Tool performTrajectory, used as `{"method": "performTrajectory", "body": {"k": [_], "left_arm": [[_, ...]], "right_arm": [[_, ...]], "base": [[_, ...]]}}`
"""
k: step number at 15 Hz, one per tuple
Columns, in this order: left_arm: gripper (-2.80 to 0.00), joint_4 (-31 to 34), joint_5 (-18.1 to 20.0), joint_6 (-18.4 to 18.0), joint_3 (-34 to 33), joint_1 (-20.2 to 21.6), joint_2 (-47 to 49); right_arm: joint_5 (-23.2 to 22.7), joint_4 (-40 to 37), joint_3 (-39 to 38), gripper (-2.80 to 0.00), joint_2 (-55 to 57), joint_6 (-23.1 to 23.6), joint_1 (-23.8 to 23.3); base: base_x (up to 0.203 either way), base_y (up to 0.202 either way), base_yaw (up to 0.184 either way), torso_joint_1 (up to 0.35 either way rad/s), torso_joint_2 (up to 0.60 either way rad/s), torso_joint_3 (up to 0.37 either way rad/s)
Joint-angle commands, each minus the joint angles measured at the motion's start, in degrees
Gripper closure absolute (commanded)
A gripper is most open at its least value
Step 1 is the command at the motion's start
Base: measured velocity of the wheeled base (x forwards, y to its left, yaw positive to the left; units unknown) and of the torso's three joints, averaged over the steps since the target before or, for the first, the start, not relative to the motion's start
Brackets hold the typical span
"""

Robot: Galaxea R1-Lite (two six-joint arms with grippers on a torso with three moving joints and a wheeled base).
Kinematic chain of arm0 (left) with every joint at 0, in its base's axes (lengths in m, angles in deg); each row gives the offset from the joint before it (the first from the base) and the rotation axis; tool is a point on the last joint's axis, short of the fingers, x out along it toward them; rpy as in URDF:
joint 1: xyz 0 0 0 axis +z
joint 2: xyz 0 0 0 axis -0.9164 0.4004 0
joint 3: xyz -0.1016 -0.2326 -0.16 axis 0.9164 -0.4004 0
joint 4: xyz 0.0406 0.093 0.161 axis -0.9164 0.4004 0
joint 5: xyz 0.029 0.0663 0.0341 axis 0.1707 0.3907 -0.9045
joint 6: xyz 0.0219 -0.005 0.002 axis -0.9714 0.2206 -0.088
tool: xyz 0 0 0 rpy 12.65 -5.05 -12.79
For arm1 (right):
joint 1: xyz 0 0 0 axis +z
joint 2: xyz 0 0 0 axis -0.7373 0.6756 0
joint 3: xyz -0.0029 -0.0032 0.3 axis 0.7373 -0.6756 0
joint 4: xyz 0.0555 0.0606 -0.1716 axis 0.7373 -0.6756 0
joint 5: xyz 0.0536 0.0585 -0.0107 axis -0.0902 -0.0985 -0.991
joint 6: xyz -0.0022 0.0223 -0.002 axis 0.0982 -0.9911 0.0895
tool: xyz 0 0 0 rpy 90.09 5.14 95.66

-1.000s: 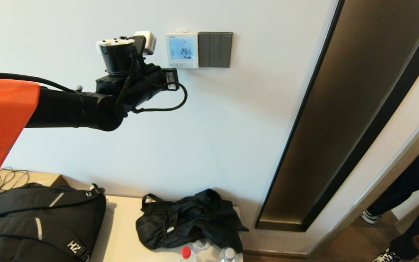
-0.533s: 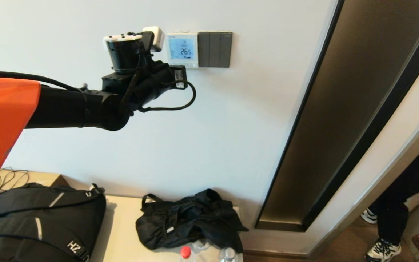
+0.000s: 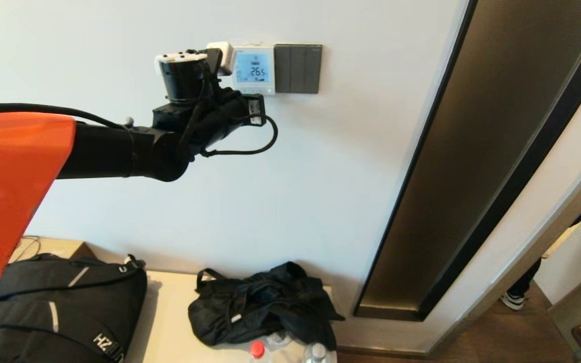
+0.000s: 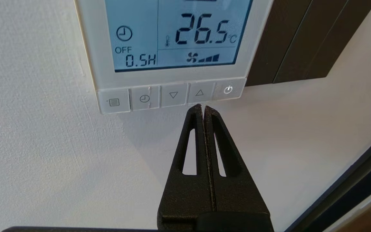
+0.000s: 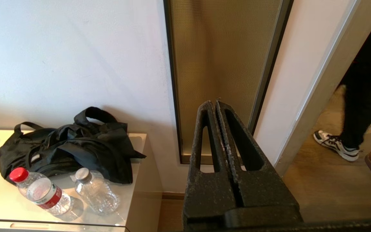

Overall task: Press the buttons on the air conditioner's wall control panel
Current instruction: Press the temperature increase button

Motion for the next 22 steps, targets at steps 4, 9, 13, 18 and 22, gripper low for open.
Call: {"method": "performTrajectory", "body": {"k": [4,9,13,18,22], "left_arm": [[0.00,0.1,0.0,0.0,1.2,0.7,1.0],[0.00,0.0,0.0,0.0,1.3,0.8,0.8],[0.00,-0.4,0.0,0.0,0.1,1.0,0.1],[0.00,-1.1,0.0,-0.1,-2.9,0.9,-1.3],[0.00,-1.3,0.0,-0.1,-2.4,0.7,-1.5]], "right_arm": [[0.0,0.0,0.0,0.00,0.0,0.1,0.0],[0.0,0.0,0.0,0.00,0.0,0.1,0.0],[0.0,0.0,0.0,0.00,0.0,0.1,0.0],[0.0,0.0,0.0,0.00,0.0,0.1,0.0],[0.0,0.0,0.0,0.00,0.0,0.1,0.0]], "base": [[0.000,0.000,0.000,0.000,0.00,0.000],[0.000,0.000,0.000,0.000,0.00,0.000],[0.000,0.000,0.000,0.000,0.00,0.000],[0.000,0.000,0.000,0.000,0.00,0.000],[0.000,0.000,0.000,0.000,0.00,0.000]]}}
